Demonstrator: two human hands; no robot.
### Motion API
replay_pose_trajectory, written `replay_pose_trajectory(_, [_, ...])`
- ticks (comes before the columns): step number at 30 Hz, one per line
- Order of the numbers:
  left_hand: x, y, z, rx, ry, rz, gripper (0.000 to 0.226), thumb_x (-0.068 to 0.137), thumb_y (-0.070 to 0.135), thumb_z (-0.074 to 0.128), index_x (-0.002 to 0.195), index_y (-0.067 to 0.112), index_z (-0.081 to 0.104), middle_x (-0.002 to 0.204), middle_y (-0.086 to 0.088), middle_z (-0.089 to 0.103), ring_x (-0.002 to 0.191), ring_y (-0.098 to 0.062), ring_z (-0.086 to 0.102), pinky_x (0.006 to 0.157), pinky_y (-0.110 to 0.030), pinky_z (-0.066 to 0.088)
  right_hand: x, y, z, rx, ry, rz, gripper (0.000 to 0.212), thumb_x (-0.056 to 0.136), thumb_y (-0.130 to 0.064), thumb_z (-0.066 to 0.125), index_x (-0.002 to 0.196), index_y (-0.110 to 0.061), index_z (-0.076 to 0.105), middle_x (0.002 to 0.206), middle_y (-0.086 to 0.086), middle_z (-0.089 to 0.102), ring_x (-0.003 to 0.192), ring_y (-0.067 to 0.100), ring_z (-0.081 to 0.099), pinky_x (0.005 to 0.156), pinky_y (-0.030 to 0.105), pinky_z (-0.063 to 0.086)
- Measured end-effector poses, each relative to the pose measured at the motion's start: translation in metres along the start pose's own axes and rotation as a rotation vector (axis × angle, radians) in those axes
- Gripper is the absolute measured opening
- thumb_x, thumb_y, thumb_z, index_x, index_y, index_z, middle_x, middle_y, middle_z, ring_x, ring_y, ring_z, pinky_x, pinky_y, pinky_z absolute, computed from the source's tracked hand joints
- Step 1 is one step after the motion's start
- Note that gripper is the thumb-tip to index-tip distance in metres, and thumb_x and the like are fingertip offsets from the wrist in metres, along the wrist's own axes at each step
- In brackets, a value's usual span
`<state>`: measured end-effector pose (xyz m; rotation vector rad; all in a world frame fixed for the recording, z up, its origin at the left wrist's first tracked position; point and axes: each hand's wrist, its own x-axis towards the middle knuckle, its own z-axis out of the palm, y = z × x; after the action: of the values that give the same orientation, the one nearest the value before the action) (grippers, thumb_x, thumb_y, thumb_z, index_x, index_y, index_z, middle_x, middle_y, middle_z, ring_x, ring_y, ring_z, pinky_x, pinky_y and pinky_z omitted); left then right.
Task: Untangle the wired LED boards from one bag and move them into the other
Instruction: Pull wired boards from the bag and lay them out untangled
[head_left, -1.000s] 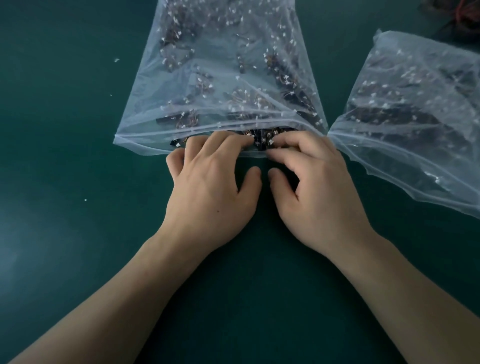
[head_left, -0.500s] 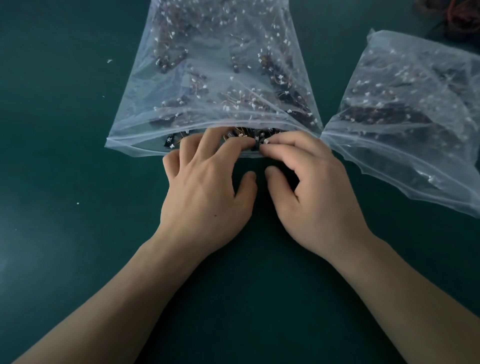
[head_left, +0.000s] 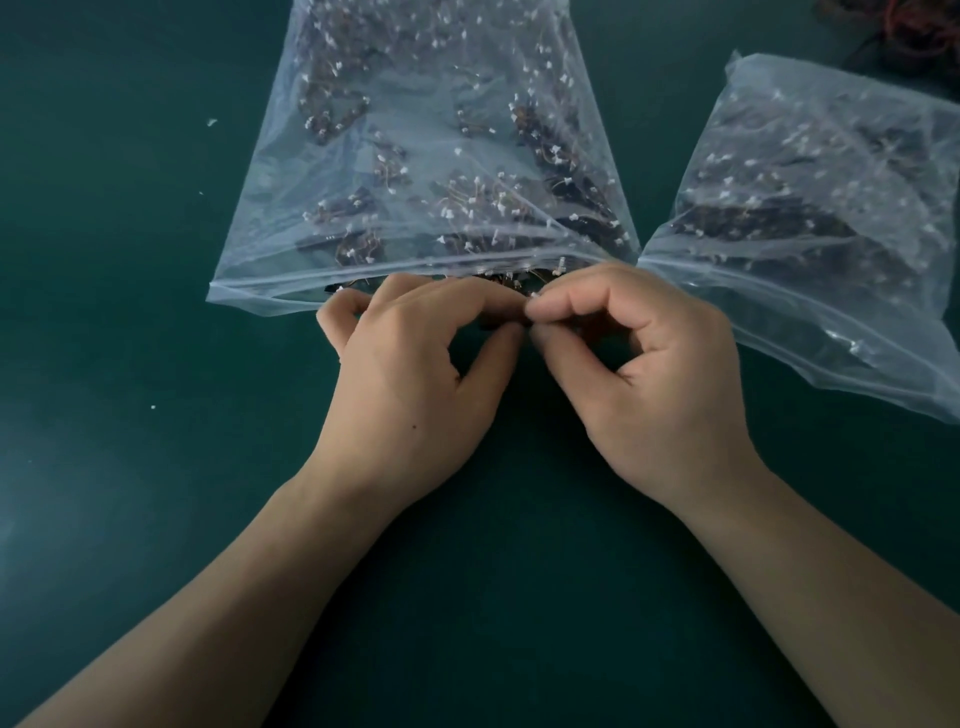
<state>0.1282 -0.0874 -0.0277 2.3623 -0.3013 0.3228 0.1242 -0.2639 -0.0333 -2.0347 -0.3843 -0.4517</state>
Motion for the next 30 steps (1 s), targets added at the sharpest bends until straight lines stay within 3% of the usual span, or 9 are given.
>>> replay_pose_trajectory(4, [0.0011,0.0015,-0.0026,-0.046,0.004,-0.027,0.019,0.092,0.035,0.068,0.109,0.043,0.072,0.088,0.033,0.066,0.1,0.001,0.064,0.1,-0.033,0.028,-0.0001,0.0014,0.0002,0.054,0.048,0.09,0.02,0.095,-0.003,0.072,0.111,-0.015,0.071,0.098,-0.011,0.073,0.093,0.011,0.072,0.077,0.027,0.058])
replay_pose_trajectory(8, [0.0006,0.0021,-0.0018,-0.026,-0.009,-0.016,0.014,0.091,0.031,0.067,0.099,0.041,0.073,0.09,0.031,0.067,0.098,0.002,0.062,0.1,-0.03,0.025,-0.0005,0.0045,0.0006,0.043,0.049,0.136,0.019,0.095,-0.005,0.071,0.112,-0.014,0.072,0.094,-0.012,0.073,0.09,0.01,0.072,0.075,0.017,0.053])
replay_pose_trajectory(11, [0.0012,0.0001,-0.0014,-0.044,-0.022,-0.016,0.012,0.089,0.028,0.066,0.094,0.038,0.07,0.09,0.029,0.068,0.097,0.003,0.063,0.103,-0.028,0.025,0.0007,0.0028,0.0003,0.041,-0.047,0.168,0.021,0.097,-0.014,0.071,0.118,-0.017,0.073,0.09,-0.015,0.071,0.085,0.01,0.07,0.071,0.012,0.049])
replay_pose_trajectory(14, [0.0011,0.0001,-0.0009,-0.036,-0.048,-0.008,0.011,0.088,0.026,0.067,0.091,0.036,0.068,0.09,0.028,0.067,0.098,0.003,0.062,0.104,-0.028,0.023,0.0014,0.0008,-0.0003,0.005,-0.114,0.153,0.012,0.097,-0.016,0.071,0.105,-0.022,0.078,0.086,-0.017,0.073,0.08,0.01,0.071,0.065,0.013,0.048])
replay_pose_trajectory(18, [0.0013,0.0005,-0.0002,0.01,-0.035,-0.022,0.009,0.088,0.031,0.065,0.089,0.039,0.066,0.089,0.031,0.066,0.102,0.001,0.059,0.102,-0.028,0.02,0.001,-0.0017,-0.0005,0.04,-0.061,0.187,0.008,0.095,-0.017,0.075,0.089,-0.023,0.075,0.076,-0.016,0.071,0.068,0.012,0.067,0.058,0.011,0.044])
replay_pose_trajectory(22, [0.001,0.0016,-0.0006,0.034,-0.04,-0.026,0.009,0.09,0.033,0.063,0.091,0.041,0.067,0.09,0.032,0.066,0.105,0.001,0.057,0.092,-0.034,0.022,0.0016,-0.0049,-0.0001,-0.009,-0.043,0.13,0.003,0.095,-0.019,0.077,0.092,-0.019,0.076,0.081,-0.018,0.072,0.076,0.009,0.07,0.063,0.011,0.046])
replay_pose_trajectory(26, [0.0017,0.0035,-0.0031,0.012,-0.057,-0.039,0.018,0.096,0.037,0.056,0.101,0.045,0.071,0.1,0.032,0.068,0.112,0.001,0.056,0.094,-0.036,0.022,0.0008,-0.0047,-0.0011,-0.004,0.016,0.125,0.004,0.091,-0.019,0.081,0.092,-0.02,0.078,0.081,-0.022,0.071,0.074,0.003,0.068,0.065,0.008,0.044])
replay_pose_trajectory(30, [0.0029,0.0025,-0.0036,-0.017,-0.055,-0.051,0.016,0.099,0.041,0.056,0.091,0.042,0.071,0.093,0.027,0.067,0.108,-0.001,0.058,0.093,-0.038,0.024,0.0008,-0.0033,-0.0018,0.036,0.019,0.12,0.005,0.092,-0.017,0.08,0.09,-0.019,0.077,0.079,-0.019,0.071,0.072,0.006,0.068,0.064,0.009,0.044])
